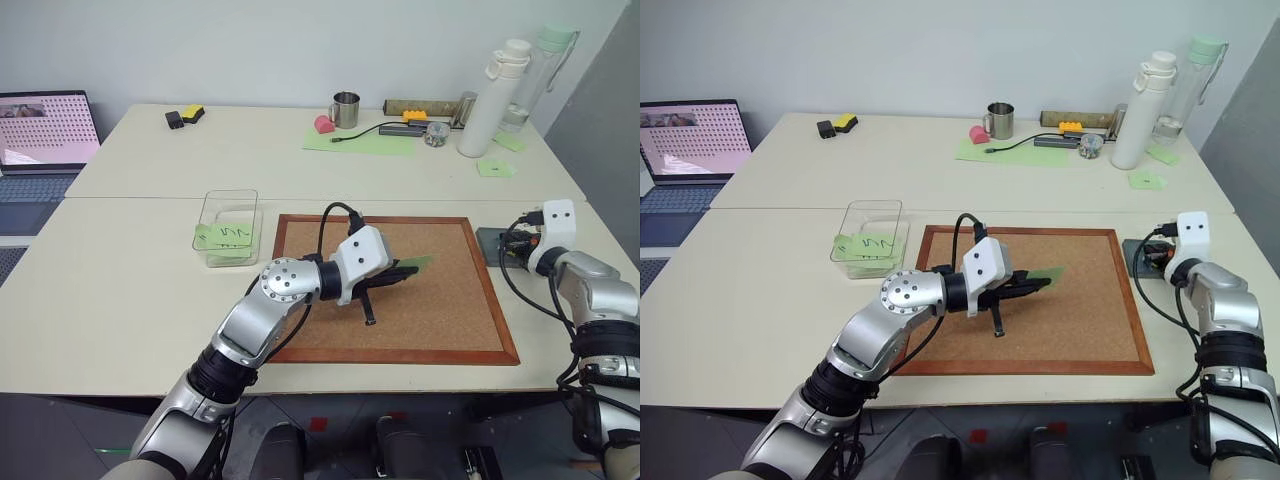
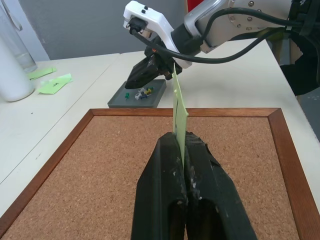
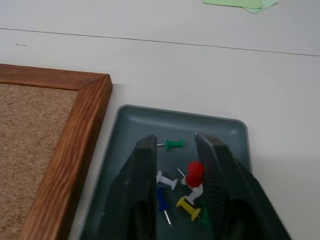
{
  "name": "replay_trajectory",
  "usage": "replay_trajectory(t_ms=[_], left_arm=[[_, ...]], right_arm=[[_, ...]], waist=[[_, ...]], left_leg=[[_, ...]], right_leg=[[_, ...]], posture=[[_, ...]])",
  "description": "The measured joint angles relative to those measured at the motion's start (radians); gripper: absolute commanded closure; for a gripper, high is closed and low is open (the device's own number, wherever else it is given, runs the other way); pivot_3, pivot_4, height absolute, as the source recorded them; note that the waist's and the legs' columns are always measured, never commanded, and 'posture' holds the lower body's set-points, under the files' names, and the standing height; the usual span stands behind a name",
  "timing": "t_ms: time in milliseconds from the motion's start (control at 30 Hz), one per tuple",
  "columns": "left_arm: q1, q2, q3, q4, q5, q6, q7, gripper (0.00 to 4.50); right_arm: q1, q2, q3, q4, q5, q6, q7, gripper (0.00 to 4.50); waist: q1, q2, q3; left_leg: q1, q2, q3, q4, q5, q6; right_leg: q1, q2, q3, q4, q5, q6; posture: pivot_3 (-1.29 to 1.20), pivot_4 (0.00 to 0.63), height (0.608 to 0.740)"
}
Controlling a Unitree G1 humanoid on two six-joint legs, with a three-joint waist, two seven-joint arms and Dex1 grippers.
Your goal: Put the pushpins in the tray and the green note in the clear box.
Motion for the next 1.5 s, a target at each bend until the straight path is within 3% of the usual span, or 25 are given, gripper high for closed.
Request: replay_trajectory(t_ms=[500, 600, 733, 833, 1033, 1167, 1400, 1433, 1500], left_arm=[[0.003, -0.002, 0.001, -0.001, 0.001, 0.006, -0.025, 4.50], [0.004, -0.015, 0.051, -0.001, -0.026, 0.050, -0.004, 4.50], [-0.012, -0.022, 0.228, -0.007, -0.101, 0.162, 0.090, 4.50], [0.008, 0.031, 0.364, -0.024, -0.117, 0.216, 0.152, 4.50], [0.011, 0.062, 0.585, 0.081, -0.039, 0.199, 0.427, 4.50], [-0.003, 0.065, 0.652, 0.152, 0.007, 0.164, 0.540, 4.50], [0.078, 0.034, 0.611, 0.185, 0.046, 0.127, 0.577, 4.50], [0.080, 0.031, 0.611, 0.185, 0.046, 0.127, 0.579, 4.11], [0.080, 0.030, 0.611, 0.185, 0.044, 0.127, 0.579, 3.88]], right_arm=[[0.023, -0.026, 0.060, -0.027, -0.058, -0.115, 0.050, 2.92], [0.068, -0.036, 0.079, -0.107, -0.074, -0.158, 0.089, 2.92], [0.151, -0.046, 0.083, -0.410, 0.052, -0.085, 0.233, 2.92], [0.196, -0.055, 0.089, -0.686, 0.195, 0.025, 0.332, 2.92], [0.182, 0.002, 0.112, -1.030, 0.488, 0.300, 0.303, 2.92], [0.171, 0.036, 0.149, -1.115, 0.557, 0.377, 0.247, 2.92], [0.174, 0.030, 0.208, -1.123, 0.514, 0.372, 0.212, 2.92], [0.174, 0.030, 0.207, -1.123, 0.514, 0.372, 0.211, 2.85], [0.174, 0.029, 0.206, -1.123, 0.515, 0.372, 0.210, 2.85]], waist=[[0.001, 0.000, 0.000], [0.000, 0.001, 0.000], [-0.003, 0.002, 0.001], [-0.004, 0.002, 0.001], [0.005, 0.001, 0.001], [0.012, 0.000, 0.001], [0.013, -0.001, 0.001], [0.013, -0.001, 0.001], [0.012, -0.001, 0.001]], left_leg=[[0.000, 0.000, 0.000, 0.000, 0.000, 0.000], [0.000, 0.000, 0.000, 0.000, 0.000, 0.000], [0.000, 0.003, -0.003, 0.000, 0.000, 0.000], [0.000, 0.004, -0.005, 0.000, 0.000, 0.000], [0.000, 0.004, -0.006, 0.001, 0.000, 0.000], [-0.002, 0.003, -0.005, 0.002, 0.000, 0.000], [-0.002, 0.003, -0.004, 0.002, 0.000, 0.000], [-0.002, 0.003, -0.004, 0.002, 0.000, 0.000], [-0.002, 0.003, -0.004, 0.002, 0.000, 0.000]], right_leg=[[0.000, 0.000, 0.000, 0.000, 0.000, 0.000], [0.000, 0.000, 0.000, 0.001, 0.000, 0.000], [0.000, 0.002, -0.001, 0.002, 0.000, 0.000], [0.000, 0.004, -0.003, 0.002, 0.000, 0.000], [0.001, 0.001, -0.005, 0.001, 0.000, 0.000], [0.001, -0.003, -0.006, 0.001, 0.000, 0.001], [0.001, -0.004, -0.005, 0.000, 0.002, 0.003], [0.001, -0.004, -0.005, 0.000, 0.002, 0.003], [0.001, -0.003, -0.005, 0.000, 0.002, 0.003]], posture=[[0.00, 0.150, 0.740], [0.00, 0.150, 0.740], [0.00, 0.150, 0.740], [0.00, 0.150, 0.740], [0.00, 0.150, 0.740], [0.00, 0.150, 0.740], [0.00, 0.150, 0.740], [0.00, 0.150, 0.740], [0.00, 0.150, 0.740]])
